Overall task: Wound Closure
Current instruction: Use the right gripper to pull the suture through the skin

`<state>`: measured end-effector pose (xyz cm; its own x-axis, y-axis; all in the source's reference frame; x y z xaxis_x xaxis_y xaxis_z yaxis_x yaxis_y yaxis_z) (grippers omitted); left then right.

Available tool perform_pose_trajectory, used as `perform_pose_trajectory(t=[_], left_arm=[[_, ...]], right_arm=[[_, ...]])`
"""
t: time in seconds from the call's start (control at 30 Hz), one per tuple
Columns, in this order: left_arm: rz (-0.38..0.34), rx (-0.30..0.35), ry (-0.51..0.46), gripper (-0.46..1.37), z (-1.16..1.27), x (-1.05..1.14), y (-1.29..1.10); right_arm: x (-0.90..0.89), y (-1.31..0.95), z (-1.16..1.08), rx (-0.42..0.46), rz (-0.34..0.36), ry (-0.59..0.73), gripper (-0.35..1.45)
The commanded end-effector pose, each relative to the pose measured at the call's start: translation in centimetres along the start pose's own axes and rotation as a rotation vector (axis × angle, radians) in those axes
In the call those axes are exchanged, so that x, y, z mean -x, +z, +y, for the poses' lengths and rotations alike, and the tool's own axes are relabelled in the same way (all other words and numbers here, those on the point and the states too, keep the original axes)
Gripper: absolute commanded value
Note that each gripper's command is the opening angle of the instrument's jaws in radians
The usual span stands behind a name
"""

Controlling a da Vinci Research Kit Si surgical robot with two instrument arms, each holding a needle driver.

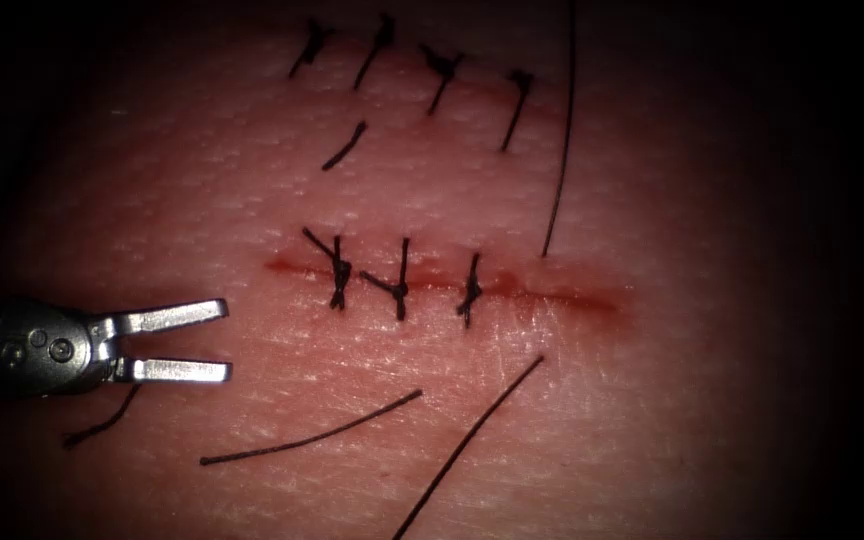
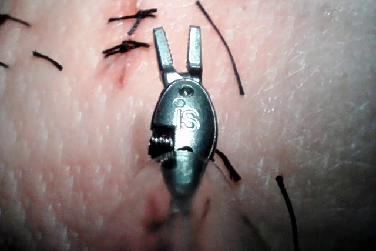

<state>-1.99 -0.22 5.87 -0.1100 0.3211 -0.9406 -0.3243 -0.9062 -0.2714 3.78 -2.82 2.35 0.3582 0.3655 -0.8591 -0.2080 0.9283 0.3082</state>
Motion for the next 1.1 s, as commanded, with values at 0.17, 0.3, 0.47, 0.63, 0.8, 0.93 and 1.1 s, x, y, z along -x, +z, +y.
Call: perform_pose_trajectory(t=[0.17, 0.3, 0.47, 0.63, 0.8, 0.93, 1.1], left_arm=[[0.002, 0.002, 0.002, 0.14, 0.01, 0.02, 0.0], [0.002, 0.003, 0.002, 0.12, 0.01, 0.02, 0.01], [0.004, 0.006, 0.001, 0.09, 0.0, 0.01, 0.02], [0.005, 0.007, 0.001, 0.1, 0.0, 0.01, 0.03], [0.005, 0.009, -0.005, 0.13, 0.0, 0.01, 0.06], [0.007, 0.011, -0.004, 0.15, 0.0, 0.01, 0.1], [0.013, 0.017, -0.004, 0.15, 0.01, 0.01, 0.11]], right_arm=[[0.02, -0.42, 0.48, 0.057, 0.022, -0.036, 1.44], [0.15, -0.69, 0.74, 0.084, 0.008, -0.033, 1.43], [0.26, -0.94, 0.83, 0.079, 0.007, -0.061, 1.43], [0.24, -1.34, 0.64, 0.035, 0.011, -0.064, 1.44], [-0.06, -2.03, 0.19, -0.011, 0.017, -0.036, 1.44], [-0.54, -2.79, -0.03, -0.004, 0.077, 0.012, 1.43], [-1.29, -3.7, -0.05, 0.029, 0.13, -0.021, 1.42]])
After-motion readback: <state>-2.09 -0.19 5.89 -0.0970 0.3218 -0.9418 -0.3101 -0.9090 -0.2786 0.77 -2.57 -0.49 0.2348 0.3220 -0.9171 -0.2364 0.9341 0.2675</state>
